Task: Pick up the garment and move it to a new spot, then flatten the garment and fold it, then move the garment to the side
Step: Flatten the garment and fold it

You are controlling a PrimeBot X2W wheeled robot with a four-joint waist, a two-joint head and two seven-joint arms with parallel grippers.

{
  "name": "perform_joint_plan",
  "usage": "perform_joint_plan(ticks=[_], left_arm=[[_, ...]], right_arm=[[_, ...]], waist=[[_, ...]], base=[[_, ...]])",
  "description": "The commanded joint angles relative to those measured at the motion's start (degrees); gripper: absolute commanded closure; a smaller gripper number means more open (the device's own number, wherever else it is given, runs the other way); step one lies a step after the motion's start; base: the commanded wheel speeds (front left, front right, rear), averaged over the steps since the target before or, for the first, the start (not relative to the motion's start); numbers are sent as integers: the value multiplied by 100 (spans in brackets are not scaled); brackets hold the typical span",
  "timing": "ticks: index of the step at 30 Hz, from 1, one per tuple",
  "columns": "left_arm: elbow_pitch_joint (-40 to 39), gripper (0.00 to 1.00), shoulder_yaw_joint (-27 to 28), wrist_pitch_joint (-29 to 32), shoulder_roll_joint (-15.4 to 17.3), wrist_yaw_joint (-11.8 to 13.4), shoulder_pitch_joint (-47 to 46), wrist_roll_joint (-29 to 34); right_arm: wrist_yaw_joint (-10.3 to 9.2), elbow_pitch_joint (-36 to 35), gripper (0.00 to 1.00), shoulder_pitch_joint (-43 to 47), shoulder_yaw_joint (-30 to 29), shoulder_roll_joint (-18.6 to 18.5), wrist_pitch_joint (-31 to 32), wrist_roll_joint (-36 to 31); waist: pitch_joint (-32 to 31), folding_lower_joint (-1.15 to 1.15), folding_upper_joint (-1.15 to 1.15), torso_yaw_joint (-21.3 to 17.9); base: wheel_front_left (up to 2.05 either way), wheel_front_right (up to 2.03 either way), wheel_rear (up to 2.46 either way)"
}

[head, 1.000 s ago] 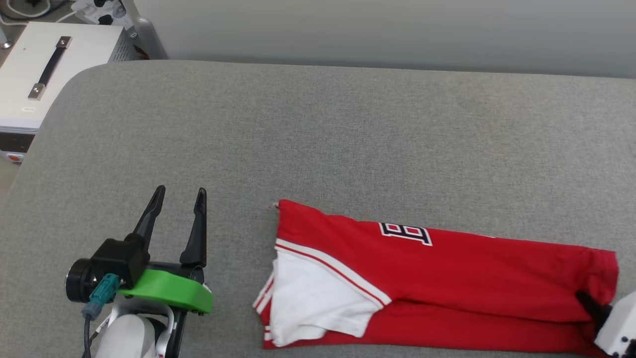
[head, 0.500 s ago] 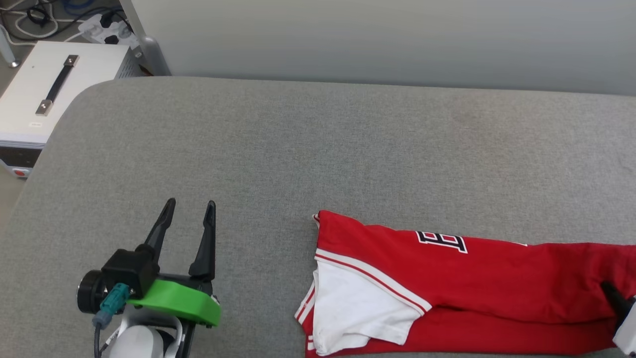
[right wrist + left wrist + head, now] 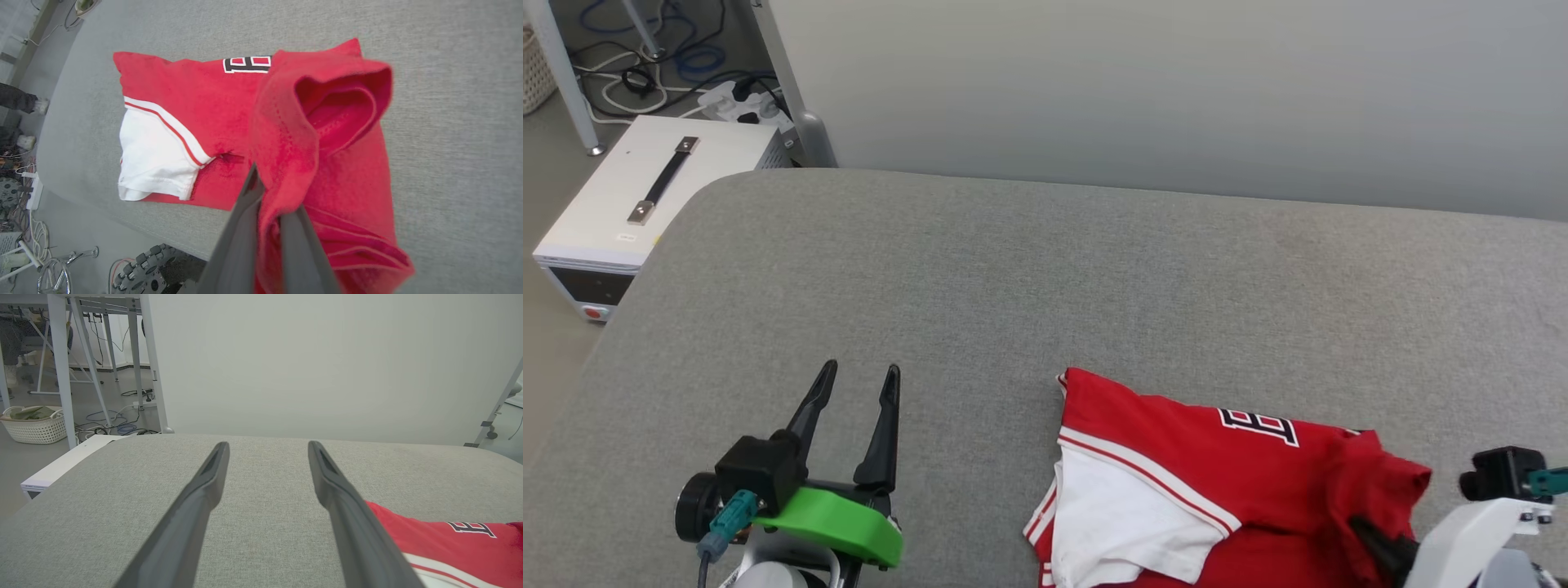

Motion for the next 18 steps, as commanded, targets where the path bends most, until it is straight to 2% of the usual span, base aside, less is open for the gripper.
perform_joint_plan(ticks=[1,4,7,18], left_arm=[[17,0,-5,-33,-16,-17,108,-63],[31,0,-15,-33,6,-17,142,-78],[41,0,6,-33,36,-17,142,-84],[55,0,-19,-33,69,-17,75,-108]], right_arm=[[-3,-84,100,19,82,198,58,-28],[-3,-117,100,-65,244,609,135,3],[-3,-11,100,-206,405,822,41,108],[-3,1394,100,-1018,1420,888,-1130,1059]], waist=[[-67,0,0,96],[-89,0,0,185],[-102,0,0,263],[-24,0,0,554]], base=[[0,0,0],[0,0,0],[0,0,0],[0,0,0]])
